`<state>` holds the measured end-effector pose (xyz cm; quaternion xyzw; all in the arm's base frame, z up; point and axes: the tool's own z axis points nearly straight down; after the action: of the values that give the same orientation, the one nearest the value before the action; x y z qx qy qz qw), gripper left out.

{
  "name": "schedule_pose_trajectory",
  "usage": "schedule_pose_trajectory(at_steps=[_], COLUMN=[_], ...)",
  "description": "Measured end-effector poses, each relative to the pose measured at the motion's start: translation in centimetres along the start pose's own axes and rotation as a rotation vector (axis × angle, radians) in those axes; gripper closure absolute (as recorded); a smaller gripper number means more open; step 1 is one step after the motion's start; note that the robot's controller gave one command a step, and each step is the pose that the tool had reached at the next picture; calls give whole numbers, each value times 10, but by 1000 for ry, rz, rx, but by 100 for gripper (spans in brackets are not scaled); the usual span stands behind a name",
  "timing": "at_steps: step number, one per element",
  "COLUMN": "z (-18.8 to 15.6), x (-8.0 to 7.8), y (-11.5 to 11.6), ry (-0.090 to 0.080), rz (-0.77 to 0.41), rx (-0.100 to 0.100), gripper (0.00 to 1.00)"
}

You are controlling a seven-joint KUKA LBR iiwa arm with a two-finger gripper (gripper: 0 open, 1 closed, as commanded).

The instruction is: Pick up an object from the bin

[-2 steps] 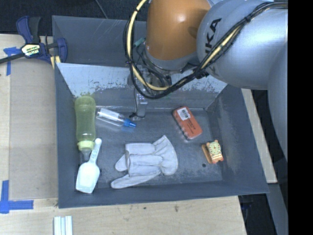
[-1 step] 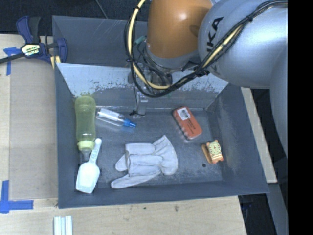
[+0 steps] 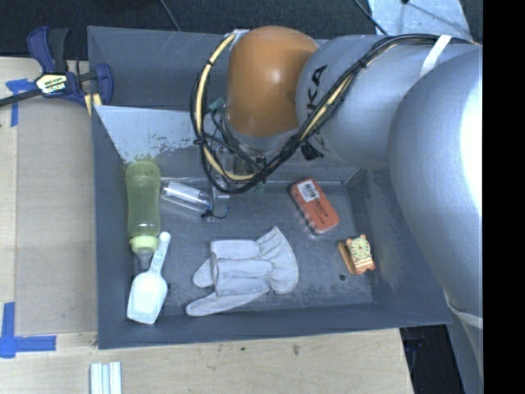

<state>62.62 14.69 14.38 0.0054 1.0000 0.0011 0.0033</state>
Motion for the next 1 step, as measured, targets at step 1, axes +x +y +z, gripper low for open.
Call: schedule_pose_trajectory(at_steps=[1], z=[44], x=[2], y=[-2], ry=[8], rz=[29], rx=[2], gripper=[0])
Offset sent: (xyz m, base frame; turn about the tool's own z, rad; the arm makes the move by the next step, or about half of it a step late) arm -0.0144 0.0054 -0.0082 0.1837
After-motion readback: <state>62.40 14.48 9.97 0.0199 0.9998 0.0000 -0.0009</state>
